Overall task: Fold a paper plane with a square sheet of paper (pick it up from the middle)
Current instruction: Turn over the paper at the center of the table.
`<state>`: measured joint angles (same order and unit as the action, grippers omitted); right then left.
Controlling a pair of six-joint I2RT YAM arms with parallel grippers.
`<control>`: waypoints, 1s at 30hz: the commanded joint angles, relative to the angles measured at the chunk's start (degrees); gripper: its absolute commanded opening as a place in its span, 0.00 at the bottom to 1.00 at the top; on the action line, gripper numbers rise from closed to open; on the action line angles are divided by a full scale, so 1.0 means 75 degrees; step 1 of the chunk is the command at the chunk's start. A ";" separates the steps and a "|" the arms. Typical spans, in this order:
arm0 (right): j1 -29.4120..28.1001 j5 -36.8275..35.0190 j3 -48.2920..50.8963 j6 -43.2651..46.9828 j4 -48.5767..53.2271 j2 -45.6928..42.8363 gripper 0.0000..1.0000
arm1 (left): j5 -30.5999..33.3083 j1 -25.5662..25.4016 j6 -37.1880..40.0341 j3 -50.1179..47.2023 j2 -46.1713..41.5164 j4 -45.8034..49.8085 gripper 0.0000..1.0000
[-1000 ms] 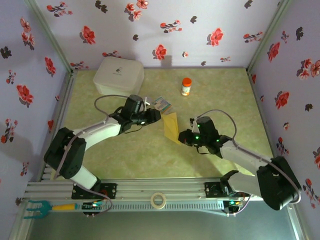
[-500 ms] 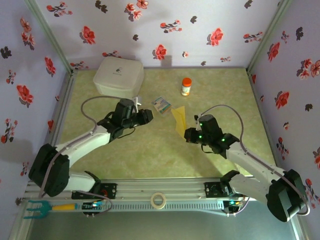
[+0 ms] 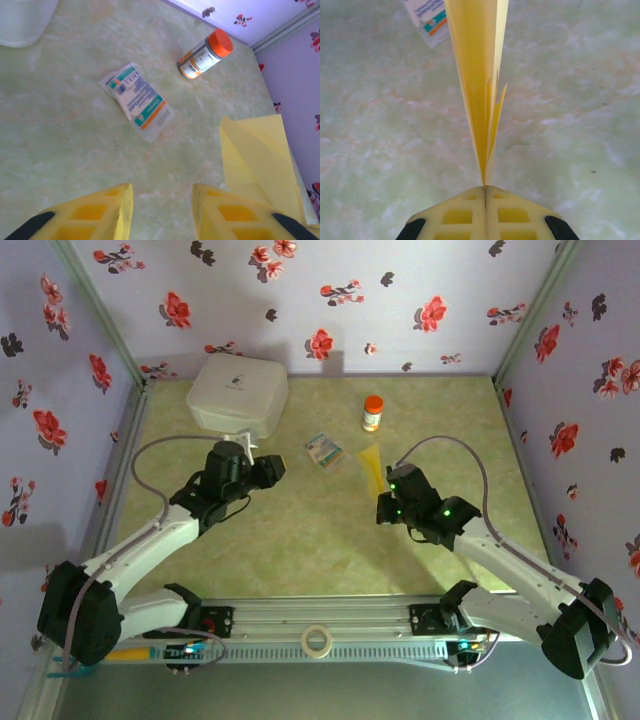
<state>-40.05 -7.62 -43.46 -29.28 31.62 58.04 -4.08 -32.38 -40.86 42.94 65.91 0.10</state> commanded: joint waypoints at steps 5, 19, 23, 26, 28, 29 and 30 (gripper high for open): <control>-0.0466 -0.1872 -0.0642 0.0246 0.1151 0.0265 0.05 | 0.0338 0.0261 0.0256 -0.0217 -0.0339 0.0190 0.38; -0.1667 -0.3886 -0.1409 -0.0022 0.2165 0.2011 0.05 | 0.0336 0.0425 -0.0047 -0.0210 -0.0467 0.0921 0.39; -0.1997 -0.3593 -0.1513 0.0127 0.1963 0.2868 0.06 | 0.0361 0.0516 -0.0080 -0.0329 -0.0584 0.0970 0.39; -0.2129 -0.2469 -0.1542 0.0414 0.1564 0.3506 0.08 | 0.0391 0.0596 -0.0182 -0.0440 -0.0729 0.0983 0.39; -0.2262 -0.1653 -0.1548 0.0493 0.1275 0.3885 0.10 | 0.0403 0.0657 -0.0171 -0.0503 -0.0841 0.1015 0.39; -0.2366 -0.1221 -0.1523 0.0532 0.1088 0.4069 0.11 | 0.0421 0.0688 -0.0180 -0.0525 -0.0892 0.1038 0.39; -0.2487 -0.0932 -0.1527 0.0547 0.0954 0.4211 0.12 | 0.0415 0.0709 -0.0209 -0.0562 -0.0939 0.1070 0.39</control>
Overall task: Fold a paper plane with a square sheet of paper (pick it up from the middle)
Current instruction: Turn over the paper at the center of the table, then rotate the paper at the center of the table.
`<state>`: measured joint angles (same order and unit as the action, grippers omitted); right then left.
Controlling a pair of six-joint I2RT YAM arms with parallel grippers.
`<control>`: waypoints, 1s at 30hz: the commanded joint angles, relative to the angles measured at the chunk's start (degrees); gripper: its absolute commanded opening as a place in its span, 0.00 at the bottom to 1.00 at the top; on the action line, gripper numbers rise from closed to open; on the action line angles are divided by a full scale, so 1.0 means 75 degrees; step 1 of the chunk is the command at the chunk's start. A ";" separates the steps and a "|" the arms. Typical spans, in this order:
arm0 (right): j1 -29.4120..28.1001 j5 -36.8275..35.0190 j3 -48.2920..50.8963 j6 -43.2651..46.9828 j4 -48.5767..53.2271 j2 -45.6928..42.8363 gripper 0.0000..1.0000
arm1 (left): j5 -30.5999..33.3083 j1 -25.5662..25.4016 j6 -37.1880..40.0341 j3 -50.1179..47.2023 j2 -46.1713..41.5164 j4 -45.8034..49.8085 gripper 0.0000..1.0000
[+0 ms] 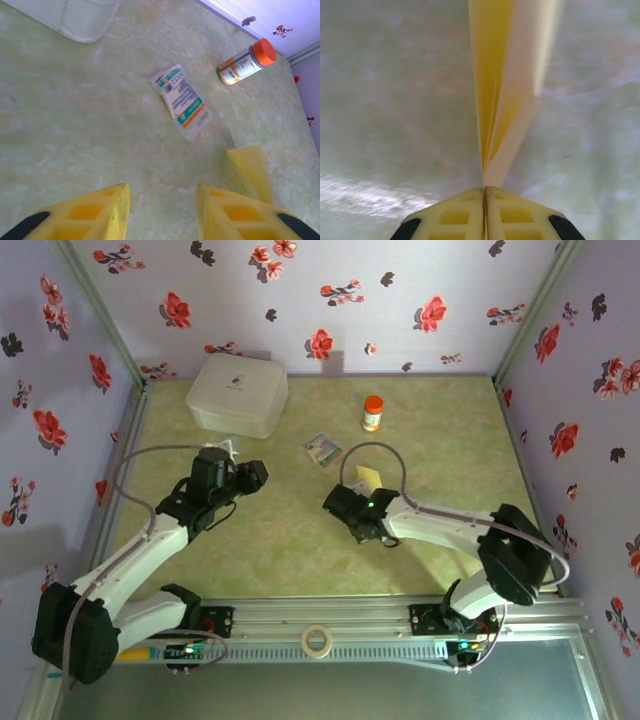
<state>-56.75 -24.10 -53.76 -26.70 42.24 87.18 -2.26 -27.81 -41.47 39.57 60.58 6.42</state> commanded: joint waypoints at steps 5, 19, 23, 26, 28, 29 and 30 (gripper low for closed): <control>-0.0442 0.1958 -0.0084 0.0022 -0.1079 0.0168 0.32 | 0.0158 0.0163 -0.0177 -0.0177 -0.0366 0.0310 0.39; 0.2789 0.5533 0.2472 -0.1742 -0.4380 -0.2125 0.27 | -0.1152 0.0169 -0.0313 0.0011 0.0354 -0.0147 0.31; 0.3128 0.6075 0.2788 -0.2194 -0.5093 -0.1731 0.17 | -0.1333 0.0163 -0.0392 -0.0047 0.0540 -0.0346 0.28; 0.3201 0.6345 0.2842 -0.2385 -0.5441 -0.1351 0.15 | -0.1476 0.0169 -0.0354 0.0005 0.0656 -0.0372 0.27; 0.3208 0.6474 0.2878 -0.2500 -0.5722 -0.1091 0.15 | -0.1502 0.0169 -0.0324 0.0047 0.0693 -0.0317 0.27; 0.3208 0.6508 0.2890 -0.2548 -0.5797 -0.0964 0.15 | -0.1503 0.0174 -0.0324 0.0050 0.0691 -0.0316 0.27; 0.3207 0.6576 0.2873 -0.2584 -0.5889 -0.0787 0.14 | -0.1515 0.0169 -0.0324 0.0044 0.0691 -0.0305 0.27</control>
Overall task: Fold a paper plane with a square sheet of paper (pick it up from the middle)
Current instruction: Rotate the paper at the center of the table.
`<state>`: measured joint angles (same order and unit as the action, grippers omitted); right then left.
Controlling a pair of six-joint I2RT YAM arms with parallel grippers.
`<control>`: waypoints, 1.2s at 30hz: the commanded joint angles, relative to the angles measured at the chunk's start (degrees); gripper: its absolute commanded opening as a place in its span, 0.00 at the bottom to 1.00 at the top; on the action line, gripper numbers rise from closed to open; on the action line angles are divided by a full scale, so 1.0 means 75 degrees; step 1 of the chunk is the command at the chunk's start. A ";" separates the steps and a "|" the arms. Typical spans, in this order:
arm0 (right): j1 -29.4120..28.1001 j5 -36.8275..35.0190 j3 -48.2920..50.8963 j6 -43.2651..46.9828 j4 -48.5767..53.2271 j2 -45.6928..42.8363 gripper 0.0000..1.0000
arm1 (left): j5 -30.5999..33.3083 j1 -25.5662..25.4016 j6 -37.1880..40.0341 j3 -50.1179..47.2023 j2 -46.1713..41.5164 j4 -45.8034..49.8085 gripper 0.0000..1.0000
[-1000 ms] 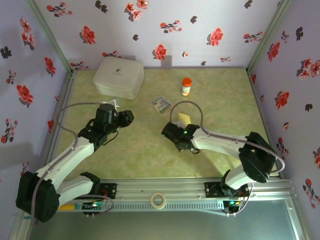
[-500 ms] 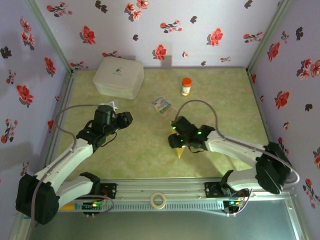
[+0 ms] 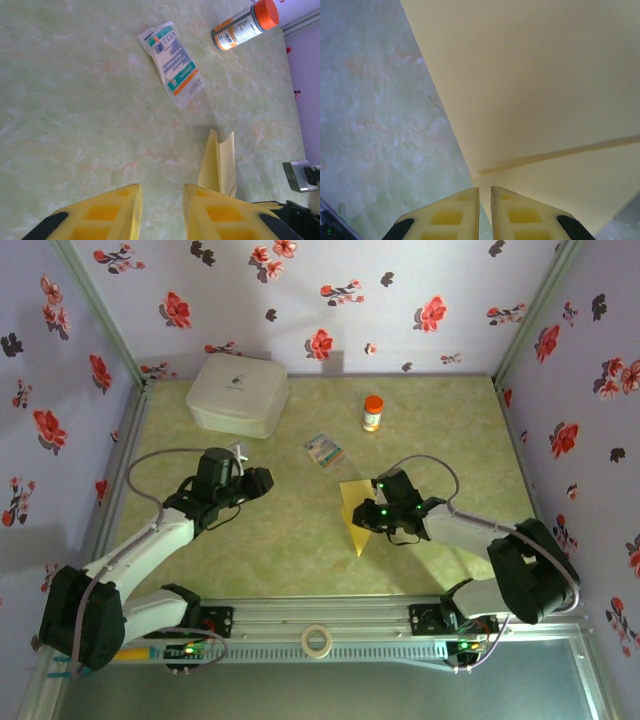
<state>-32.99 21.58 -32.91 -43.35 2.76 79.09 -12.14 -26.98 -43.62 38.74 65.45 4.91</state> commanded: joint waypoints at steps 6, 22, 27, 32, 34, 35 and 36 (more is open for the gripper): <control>0.0040 0.0751 0.0122 -0.0709 -0.1198 0.1147 0.13 | -0.0162 0.0082 0.0079 0.0151 0.0008 -0.0023 0.28; -0.0905 -0.0110 0.1082 -0.4246 -0.3862 0.1656 0.14 | -0.0584 0.0105 -0.0238 0.0208 0.0221 -0.0262 0.26; -0.0796 -0.0396 0.0761 -0.3607 -0.2680 0.0721 0.16 | -0.0780 0.0101 -0.0231 0.0312 0.0375 -0.0150 0.26; -0.0591 -0.0494 0.0284 -0.2587 -0.1077 0.0286 0.15 | -0.1079 0.0083 -0.0326 0.0307 0.0627 -0.0374 0.24; -0.0514 -0.0342 0.0284 -0.2528 -0.1066 0.0358 0.13 | -0.1197 0.0050 -0.0370 0.0349 0.0770 -0.0492 0.23; -0.0511 -0.0217 0.0308 -0.2539 -0.1186 0.0422 0.12 | -0.1222 0.0017 -0.0390 0.0362 0.0842 -0.0543 0.22; -0.0511 -0.0112 0.0320 -0.2540 -0.1310 0.0501 0.11 | -0.1256 -0.0002 -0.0428 0.0394 0.0920 -0.0569 0.21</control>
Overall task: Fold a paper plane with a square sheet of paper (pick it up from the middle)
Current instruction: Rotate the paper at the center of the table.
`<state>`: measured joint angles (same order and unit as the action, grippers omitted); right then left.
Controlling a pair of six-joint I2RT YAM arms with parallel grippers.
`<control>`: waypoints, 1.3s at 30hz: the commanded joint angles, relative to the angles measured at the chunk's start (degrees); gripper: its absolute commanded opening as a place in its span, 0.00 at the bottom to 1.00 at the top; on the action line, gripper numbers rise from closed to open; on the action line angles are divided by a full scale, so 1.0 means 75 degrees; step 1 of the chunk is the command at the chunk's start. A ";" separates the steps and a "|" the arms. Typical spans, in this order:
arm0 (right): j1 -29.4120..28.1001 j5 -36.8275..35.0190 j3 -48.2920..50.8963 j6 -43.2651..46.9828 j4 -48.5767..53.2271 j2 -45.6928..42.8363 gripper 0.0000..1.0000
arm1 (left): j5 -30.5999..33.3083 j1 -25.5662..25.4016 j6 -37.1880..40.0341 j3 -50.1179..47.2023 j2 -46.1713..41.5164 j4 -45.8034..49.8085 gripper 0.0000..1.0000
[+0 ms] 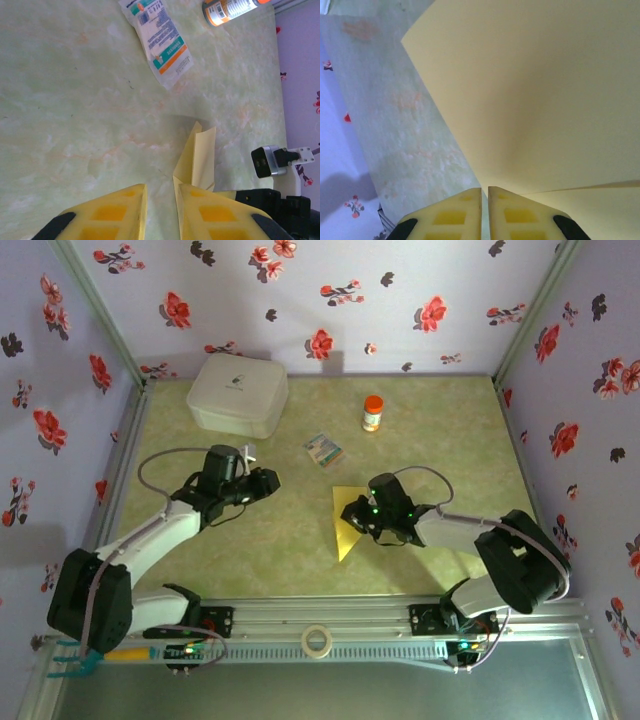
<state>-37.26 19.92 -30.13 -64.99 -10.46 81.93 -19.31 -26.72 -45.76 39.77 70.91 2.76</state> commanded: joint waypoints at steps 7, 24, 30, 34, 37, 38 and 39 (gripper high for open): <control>0.0057 0.0281 0.0209 0.0033 -0.0180 0.0614 0.08 | -0.0460 -0.0324 -0.0177 0.0557 0.0584 -0.0278 0.17; -0.0370 -0.0308 0.0830 -0.1213 -0.1755 0.0408 0.07 | -0.0388 -0.0832 -0.0265 0.1120 0.1472 -0.0218 0.15; -0.0356 -0.0799 0.0505 -0.0106 -0.0228 -0.0727 0.08 | -0.0589 -0.0903 -0.0347 0.1361 0.1748 -0.0320 0.15; -0.0041 -0.1048 0.0441 0.0413 0.0955 -0.1371 0.08 | -0.0756 -0.1056 -0.0494 0.1589 0.2119 -0.0662 0.14; 0.0354 -0.1078 0.0721 0.0409 0.1135 -0.1824 0.08 | -0.0886 -0.1239 -0.0465 0.1903 0.2511 -0.0678 0.12; 0.0464 -0.1106 0.0826 0.0405 0.1207 -0.1970 0.08 | -0.0907 -0.1301 -0.0468 0.1986 0.2619 -0.0673 0.12; 0.0592 -0.1121 0.0915 0.0404 0.1279 -0.2112 0.09 | -0.0933 -0.1362 -0.0462 0.2073 0.2733 -0.0673 0.12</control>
<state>-34.68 13.87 -25.30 -64.20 -6.48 68.31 -24.29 -35.68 -48.64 52.86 89.47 -0.84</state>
